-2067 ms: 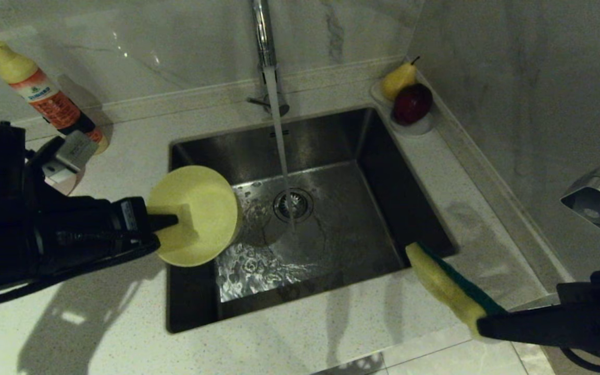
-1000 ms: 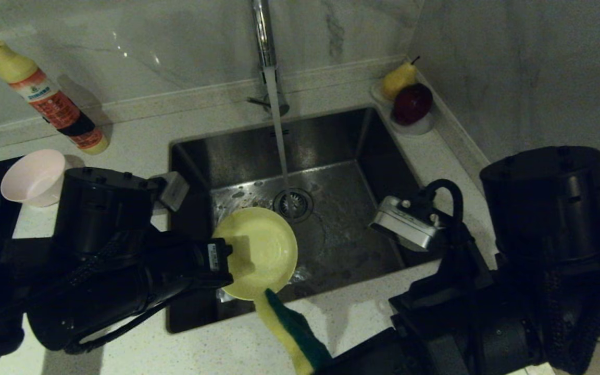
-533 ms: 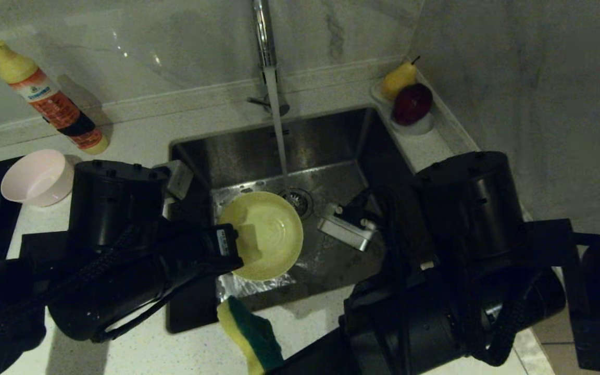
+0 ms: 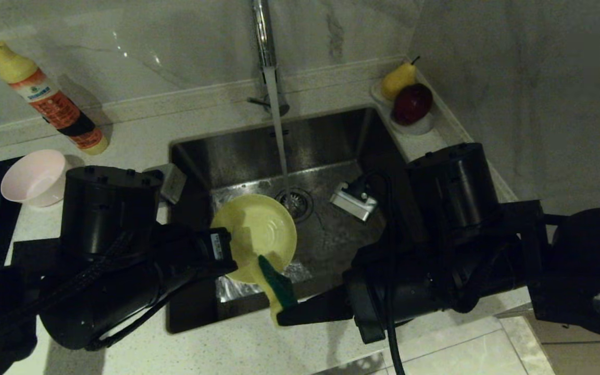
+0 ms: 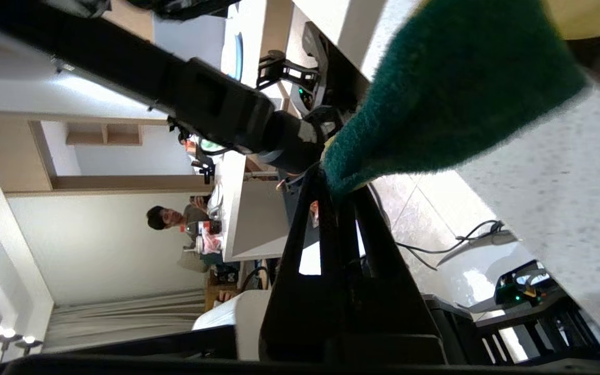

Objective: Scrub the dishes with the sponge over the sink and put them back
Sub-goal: Wipe the bowl

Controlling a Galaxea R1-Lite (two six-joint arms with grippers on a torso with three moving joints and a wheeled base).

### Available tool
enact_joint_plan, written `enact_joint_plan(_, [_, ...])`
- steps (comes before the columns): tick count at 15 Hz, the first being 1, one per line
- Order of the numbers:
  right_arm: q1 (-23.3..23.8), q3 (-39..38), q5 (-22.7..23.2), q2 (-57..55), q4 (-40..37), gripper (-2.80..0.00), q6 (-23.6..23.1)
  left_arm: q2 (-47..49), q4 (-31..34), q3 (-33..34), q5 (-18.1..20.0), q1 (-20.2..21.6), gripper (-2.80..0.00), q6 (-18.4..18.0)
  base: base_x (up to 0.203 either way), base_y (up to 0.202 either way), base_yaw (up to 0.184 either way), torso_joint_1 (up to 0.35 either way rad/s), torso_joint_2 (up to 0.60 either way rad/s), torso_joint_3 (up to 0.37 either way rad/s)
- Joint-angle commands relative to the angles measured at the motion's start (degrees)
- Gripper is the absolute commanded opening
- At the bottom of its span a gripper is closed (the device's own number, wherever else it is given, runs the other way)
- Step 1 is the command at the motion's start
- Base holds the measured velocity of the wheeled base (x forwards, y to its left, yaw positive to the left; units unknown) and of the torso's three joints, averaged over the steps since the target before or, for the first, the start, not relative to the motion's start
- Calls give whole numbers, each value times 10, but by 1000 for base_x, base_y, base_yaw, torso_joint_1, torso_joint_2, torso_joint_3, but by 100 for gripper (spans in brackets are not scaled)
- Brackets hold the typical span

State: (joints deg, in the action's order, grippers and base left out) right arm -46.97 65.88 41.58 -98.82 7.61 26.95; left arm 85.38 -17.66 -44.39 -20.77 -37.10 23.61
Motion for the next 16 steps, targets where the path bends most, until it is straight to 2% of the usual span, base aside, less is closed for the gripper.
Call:
enact_joint_plan(1, [7, 2, 2, -9, 1, -280, 1, 0, -19, 10, -5, -2, -280, -2, 0, 0, 0, 0, 0, 0])
enact_joint_plan(3, [15, 14, 3, -16, 0, -280, 2, -3, -60, 38, -14, -13, -280, -18, 0, 0, 0, 0, 0, 0])
enact_joint_plan(5, [15, 27, 3, -19, 0, -280, 3, 0, -110, 63, -48, -26, -280, -55, 0, 0, 0, 0, 0, 0])
enact_joint_plan(7, [15, 48, 2, -19, -4, -280, 7, 4, -185, 93, -65, -36, -280, -89, 0, 0, 0, 0, 0, 0])
enact_joint_plan(9, [16, 68, 1, -22, -2, -280, 32, 3, -256, 127, -78, -39, -280, -134, 0, 0, 0, 0, 0, 0])
enact_joint_plan(13, [25, 100, 1, -35, -7, -280, 41, 5, -369, 190, -88, -41, -280, -195, 0, 0, 0, 0, 0, 0])
enact_joint_plan(16, [27, 116, -1, -52, -7, -280, 41, -4, -383, 195, -88, -45, -280, -206, 0, 0, 0, 0, 0, 0])
